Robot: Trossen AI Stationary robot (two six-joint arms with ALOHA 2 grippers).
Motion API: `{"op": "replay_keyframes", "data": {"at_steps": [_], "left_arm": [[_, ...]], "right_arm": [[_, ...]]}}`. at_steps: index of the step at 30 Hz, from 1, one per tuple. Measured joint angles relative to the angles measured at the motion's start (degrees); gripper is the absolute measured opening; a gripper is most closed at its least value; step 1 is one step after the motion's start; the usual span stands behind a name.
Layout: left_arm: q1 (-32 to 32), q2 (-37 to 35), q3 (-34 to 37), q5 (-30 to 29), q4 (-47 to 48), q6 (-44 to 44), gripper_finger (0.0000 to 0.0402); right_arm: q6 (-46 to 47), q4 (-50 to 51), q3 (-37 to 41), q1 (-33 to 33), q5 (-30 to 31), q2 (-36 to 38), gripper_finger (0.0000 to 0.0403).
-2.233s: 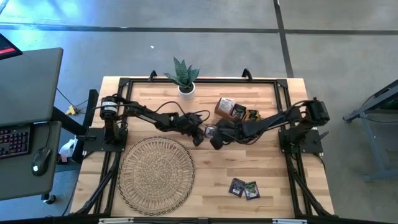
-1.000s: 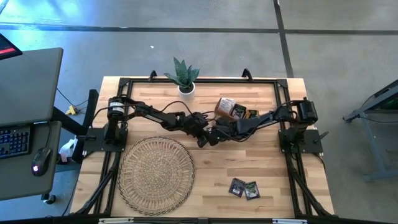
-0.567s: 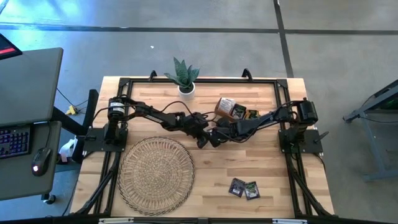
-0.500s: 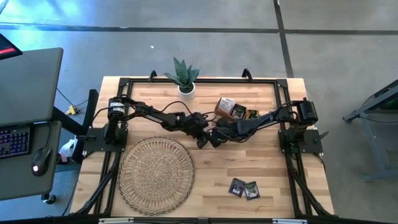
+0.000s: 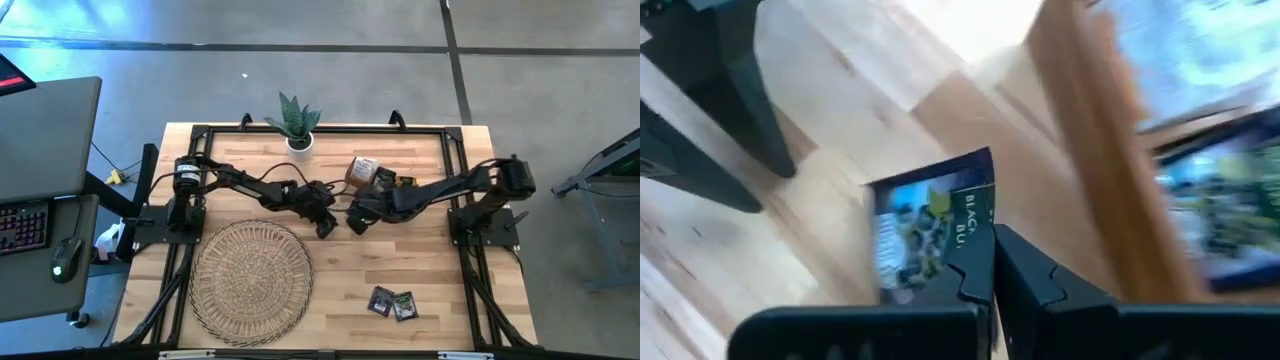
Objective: Pick & Place Tea
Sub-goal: Put the black tea bag into the middle section of the wooden organizer
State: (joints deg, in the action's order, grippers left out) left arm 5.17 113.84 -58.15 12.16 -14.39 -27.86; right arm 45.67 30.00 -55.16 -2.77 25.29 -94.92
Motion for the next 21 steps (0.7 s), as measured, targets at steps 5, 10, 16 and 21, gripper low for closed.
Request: {"op": "replay_keyframes", "data": {"at_steps": [5,10,16,21], "left_arm": [[0.0,0.0,0.1,1.7,-1.1,0.0,0.0098],[0.0,0.0,0.1,1.9,-0.9,0.0,0.0098],[0.0,0.0,0.1,1.6,-1.3,0.0,0.0098],[0.0,0.0,0.1,1.8,-1.6,0.0,0.0098]], "right_arm": [[-4.4,6.6,0.0,0.0,1.4,6.2,0.0001],[-12.9,12.3,0.0,0.0,8.1,13.1,0.0000],[-19.2,15.6,0.1,2.1,15.9,20.0,0.0000],[-20.5,15.8,1.3,4.3,13.3,19.8,0.0000]]}}
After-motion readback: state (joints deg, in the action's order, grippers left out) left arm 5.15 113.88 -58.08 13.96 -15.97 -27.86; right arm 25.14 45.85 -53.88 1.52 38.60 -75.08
